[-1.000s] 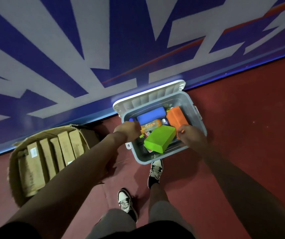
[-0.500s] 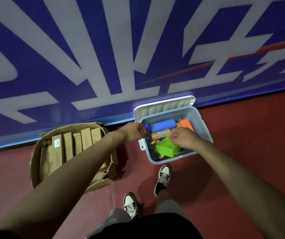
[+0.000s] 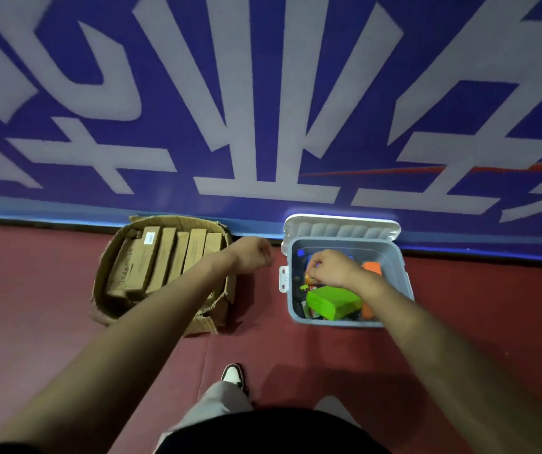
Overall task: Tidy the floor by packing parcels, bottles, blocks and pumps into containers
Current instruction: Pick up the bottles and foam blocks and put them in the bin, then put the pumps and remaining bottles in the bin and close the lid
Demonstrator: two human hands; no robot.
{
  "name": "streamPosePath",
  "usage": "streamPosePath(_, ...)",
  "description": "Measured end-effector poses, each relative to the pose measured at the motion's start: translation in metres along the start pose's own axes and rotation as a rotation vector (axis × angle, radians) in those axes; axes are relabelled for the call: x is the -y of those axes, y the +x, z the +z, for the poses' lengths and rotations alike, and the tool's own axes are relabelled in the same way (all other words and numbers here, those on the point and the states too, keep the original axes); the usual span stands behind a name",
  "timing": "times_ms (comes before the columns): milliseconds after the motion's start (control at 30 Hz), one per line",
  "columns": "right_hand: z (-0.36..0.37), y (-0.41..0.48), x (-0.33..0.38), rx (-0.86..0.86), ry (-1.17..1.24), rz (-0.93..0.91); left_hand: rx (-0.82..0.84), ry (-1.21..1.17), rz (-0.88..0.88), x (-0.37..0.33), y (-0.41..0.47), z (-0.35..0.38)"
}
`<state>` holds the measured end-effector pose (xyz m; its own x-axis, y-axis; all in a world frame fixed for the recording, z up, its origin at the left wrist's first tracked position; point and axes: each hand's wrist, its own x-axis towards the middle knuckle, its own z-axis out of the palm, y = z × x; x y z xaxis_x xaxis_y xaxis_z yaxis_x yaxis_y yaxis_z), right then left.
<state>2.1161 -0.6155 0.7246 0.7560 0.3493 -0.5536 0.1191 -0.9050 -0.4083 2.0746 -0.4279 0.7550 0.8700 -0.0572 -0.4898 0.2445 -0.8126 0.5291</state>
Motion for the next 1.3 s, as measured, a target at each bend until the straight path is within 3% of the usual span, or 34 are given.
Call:
streamPosePath(333, 0.002, -0.055, -0.003, 0.115, -0.209, -0.356, -0.289, -0.208, -0.243, -0.025, -0.097, 0.063)
streamPosePath(733, 0.049, -0.115, 0.022, 0.261, -0.325, -0.596, -0.363, -0.216, -0.454, -0.028, -0.224, 0.118)
streamPosePath(1000, 0.122, -0.198, 0.056, 0.360, -0.480, -0.790, -0.483, -0.374, -0.650, -0.023, -0.346, 0.182)
streamPosePath(1300, 0.236, -0.346, 0.072, 0.445, -0.673, -1.003, -0.643, -0.590, -0.844, -0.017, -0.517, 0.306)
